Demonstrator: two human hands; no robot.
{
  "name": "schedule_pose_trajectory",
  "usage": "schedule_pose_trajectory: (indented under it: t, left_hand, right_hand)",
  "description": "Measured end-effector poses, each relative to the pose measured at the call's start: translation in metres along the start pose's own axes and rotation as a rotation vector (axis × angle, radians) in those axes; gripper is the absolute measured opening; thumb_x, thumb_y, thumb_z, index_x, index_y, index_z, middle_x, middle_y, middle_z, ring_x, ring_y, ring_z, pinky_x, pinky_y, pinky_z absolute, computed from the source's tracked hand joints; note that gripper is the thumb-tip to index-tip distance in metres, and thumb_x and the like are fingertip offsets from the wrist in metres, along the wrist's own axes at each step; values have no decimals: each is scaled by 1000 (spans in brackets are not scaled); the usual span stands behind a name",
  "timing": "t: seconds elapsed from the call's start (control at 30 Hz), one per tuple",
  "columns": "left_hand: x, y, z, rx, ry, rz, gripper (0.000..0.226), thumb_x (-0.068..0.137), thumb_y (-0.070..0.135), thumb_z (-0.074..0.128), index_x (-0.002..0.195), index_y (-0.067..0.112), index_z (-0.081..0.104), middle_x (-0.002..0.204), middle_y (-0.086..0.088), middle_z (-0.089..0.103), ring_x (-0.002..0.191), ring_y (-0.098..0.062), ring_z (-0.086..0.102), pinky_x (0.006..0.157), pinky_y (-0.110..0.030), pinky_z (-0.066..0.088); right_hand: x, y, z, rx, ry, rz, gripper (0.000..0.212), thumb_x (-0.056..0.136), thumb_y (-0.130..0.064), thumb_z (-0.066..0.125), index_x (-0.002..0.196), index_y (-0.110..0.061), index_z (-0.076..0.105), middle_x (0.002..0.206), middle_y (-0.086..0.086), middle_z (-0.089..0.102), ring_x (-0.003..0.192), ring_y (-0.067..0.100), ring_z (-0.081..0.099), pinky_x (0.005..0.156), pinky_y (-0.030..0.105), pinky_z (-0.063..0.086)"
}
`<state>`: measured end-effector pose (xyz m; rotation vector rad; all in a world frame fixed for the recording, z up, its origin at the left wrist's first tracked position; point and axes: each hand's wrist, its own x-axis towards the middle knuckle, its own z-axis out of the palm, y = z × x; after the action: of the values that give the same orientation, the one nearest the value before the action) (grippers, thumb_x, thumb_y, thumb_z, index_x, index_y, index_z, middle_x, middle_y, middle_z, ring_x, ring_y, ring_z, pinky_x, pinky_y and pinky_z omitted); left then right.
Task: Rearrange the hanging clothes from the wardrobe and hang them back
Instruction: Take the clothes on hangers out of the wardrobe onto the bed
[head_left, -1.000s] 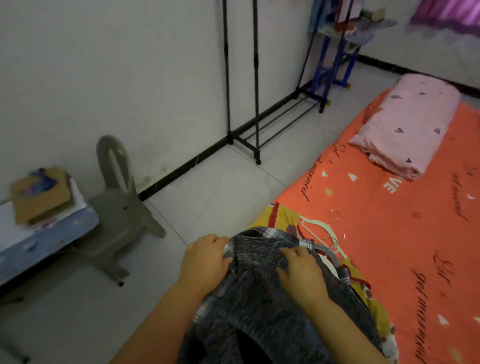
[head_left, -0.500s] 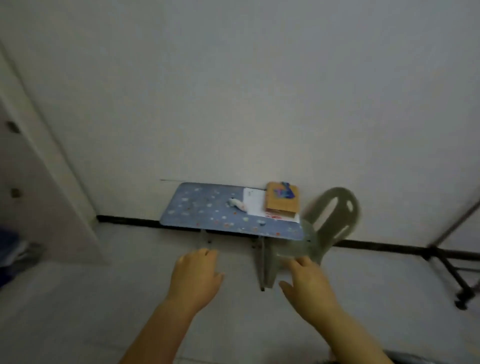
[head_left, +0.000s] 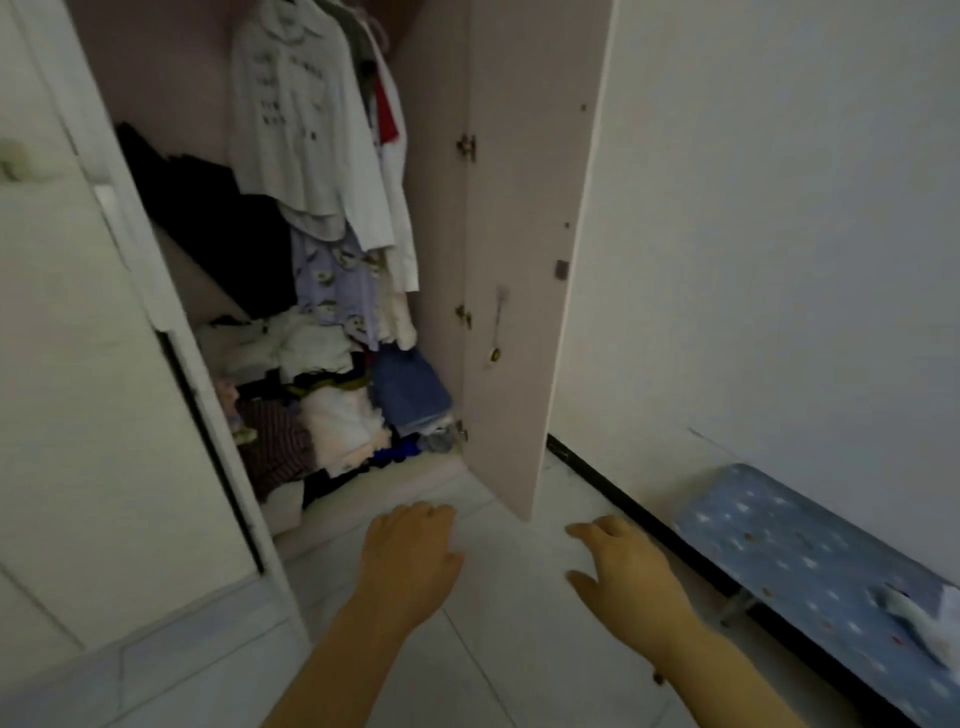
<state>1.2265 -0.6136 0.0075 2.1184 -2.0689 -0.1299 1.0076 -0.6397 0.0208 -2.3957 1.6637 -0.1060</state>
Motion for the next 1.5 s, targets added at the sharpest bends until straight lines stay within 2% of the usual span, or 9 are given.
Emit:
schedule_pose_trajectory:
  t: [0.13,0.4,0.57,0.77,0.97,1.1,1.2,1.37,1.5]
  left_hand:
    - [39,-37,-6,57,29,-96,51,95,45,38,141,23,31,140,1,40,125,-17,39,103,-30,30]
    - [160,-70,-29,132,142,-244,47,94,47,40,136,27,38,129,6,50,115,-13,47,92,-26,36]
    - [237,-99,-55,100,243,-328,48,93,49,41,136,28,39,130,7,48,116,-10,46,93,-23,36]
    - [320,-155,-81,103,333,-350,50,94,49,40,140,30,34,135,10,44,119,-8,43,95,-21,33]
    - [427,-229,-114,28,479,-353,49,94,48,43,138,30,36,134,7,46,117,-8,44,93,-20,32]
    - [494,-274,-145,-7,601,-333,44,94,45,43,135,28,40,134,8,46,116,-7,44,92,-16,31]
    - [541,-305,-168,4,663,-331,44,94,44,43,135,28,40,134,9,46,117,-8,43,93,-19,32]
    - [614,-351,-205,-42,738,-322,54,93,42,46,143,30,29,142,9,38,125,-10,37,100,-21,30]
    - [669,-388,-239,-60,863,-308,56,92,44,48,143,29,30,142,9,37,125,-9,36,104,-23,31]
  right_hand:
    - [78,-20,-1,-18,5,-144,53,94,-40,49,142,-27,34,139,-2,39,122,16,45,100,23,38]
    - [245,-30,-37,-35,26,-369,49,96,-37,45,142,-29,32,141,-3,36,125,16,40,103,23,32]
    - [356,-45,-64,-23,83,-503,41,97,-34,42,137,-25,40,135,-3,43,120,14,44,94,17,32]
    - [475,-76,-75,-29,101,-564,48,97,-39,42,143,-27,31,141,-4,35,123,10,41,96,13,28]
    - [602,-131,-98,8,207,-632,38,96,-33,47,133,-27,46,122,-2,48,112,13,48,88,13,33]
    - [675,-174,-129,80,205,-689,40,99,-30,43,139,-25,36,133,-5,42,121,8,41,97,5,22]
    - [718,-202,-156,113,296,-717,39,99,-27,44,137,-24,39,136,-4,42,122,5,40,91,-1,13]
    - [785,-253,-194,172,500,-775,43,95,-28,50,137,-30,41,136,-9,40,122,7,40,101,13,27]
    - [855,-295,-225,177,622,-888,45,94,-25,52,137,-28,43,134,-5,42,118,10,43,98,16,31]
